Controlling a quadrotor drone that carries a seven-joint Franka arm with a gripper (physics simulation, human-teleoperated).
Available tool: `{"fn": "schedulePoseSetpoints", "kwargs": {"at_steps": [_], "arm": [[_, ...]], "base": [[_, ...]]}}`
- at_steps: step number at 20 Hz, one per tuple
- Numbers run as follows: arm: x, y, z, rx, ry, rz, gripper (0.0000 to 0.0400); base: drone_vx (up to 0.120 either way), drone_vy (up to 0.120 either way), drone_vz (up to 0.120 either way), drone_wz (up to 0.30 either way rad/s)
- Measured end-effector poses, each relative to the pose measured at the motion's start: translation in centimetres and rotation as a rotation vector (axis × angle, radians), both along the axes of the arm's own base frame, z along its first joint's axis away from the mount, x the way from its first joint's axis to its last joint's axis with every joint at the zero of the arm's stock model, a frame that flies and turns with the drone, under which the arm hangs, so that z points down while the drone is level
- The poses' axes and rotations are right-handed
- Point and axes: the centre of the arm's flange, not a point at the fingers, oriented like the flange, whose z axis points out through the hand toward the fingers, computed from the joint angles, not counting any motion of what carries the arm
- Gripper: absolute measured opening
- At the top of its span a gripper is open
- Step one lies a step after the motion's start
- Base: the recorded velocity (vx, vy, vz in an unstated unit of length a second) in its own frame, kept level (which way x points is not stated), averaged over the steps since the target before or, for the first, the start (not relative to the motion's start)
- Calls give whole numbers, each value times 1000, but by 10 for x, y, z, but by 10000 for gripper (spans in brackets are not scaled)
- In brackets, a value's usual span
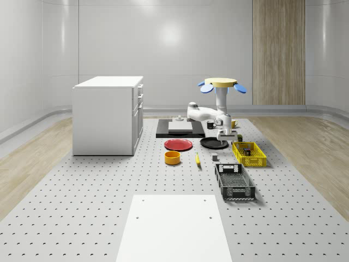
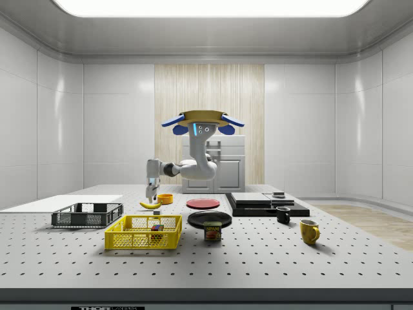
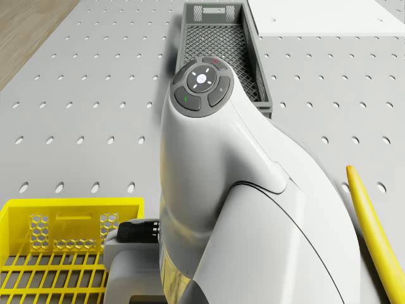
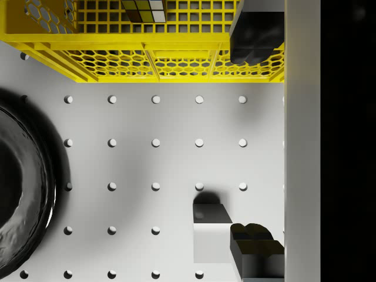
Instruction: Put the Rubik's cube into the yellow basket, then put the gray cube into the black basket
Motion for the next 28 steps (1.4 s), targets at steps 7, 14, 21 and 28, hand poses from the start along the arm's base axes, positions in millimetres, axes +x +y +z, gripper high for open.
{"fn": "schedulePoseSetpoints", "kwargs": {"at_steps": [7,14,21,28], "arm": [[0,0,0,0,0,0,400],[0,0,0,0,0,0,400],[0,0,0,0,0,0,400],[0,0,9,0,0,0,400]], "base": [[0,-120,-69,0],[0,-120,-69,0],[0,-86,-17,0],[0,0,0,0]]}}
